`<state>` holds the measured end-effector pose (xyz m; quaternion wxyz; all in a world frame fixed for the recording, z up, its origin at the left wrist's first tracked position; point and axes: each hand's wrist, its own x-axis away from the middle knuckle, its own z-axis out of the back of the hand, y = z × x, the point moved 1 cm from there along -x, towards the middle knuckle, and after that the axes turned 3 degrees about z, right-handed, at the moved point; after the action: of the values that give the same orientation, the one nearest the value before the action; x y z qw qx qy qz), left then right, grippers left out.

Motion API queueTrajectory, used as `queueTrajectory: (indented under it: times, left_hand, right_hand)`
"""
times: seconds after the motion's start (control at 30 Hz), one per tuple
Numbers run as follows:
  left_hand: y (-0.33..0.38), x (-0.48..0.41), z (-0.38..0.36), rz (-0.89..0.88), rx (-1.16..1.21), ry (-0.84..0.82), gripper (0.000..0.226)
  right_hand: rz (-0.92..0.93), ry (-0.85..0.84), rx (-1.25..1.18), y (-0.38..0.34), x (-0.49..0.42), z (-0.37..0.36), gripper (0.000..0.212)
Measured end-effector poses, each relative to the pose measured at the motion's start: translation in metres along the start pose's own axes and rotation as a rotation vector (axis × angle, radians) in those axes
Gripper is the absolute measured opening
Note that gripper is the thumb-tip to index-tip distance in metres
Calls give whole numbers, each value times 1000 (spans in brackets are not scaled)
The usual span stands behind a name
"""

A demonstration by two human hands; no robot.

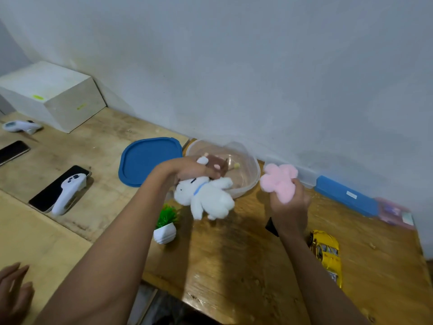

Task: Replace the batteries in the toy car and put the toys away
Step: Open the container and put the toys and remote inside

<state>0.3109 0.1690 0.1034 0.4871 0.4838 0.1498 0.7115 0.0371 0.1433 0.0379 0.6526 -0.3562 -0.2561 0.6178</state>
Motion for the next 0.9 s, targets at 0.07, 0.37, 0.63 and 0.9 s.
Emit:
queueTrajectory:
  times: [0.07,0.37,0.63,0.9]
  left_hand:
    - [7,-9,4,51,255,148,42]
    - [18,-67,-17,147,392,633,58]
    - [-56,-55,-43,445,170,510,50]
    - [-66,-74,-32,341,471,579,27]
  right_hand:
    - [57,-41,-41,-11,-6,0,62]
    - [106,-203,-33,-56,-65,-25,66]
    - [158,-475,193,-75,-91,-87,67]
    - [239,-587,342,-63,-89,-115,68]
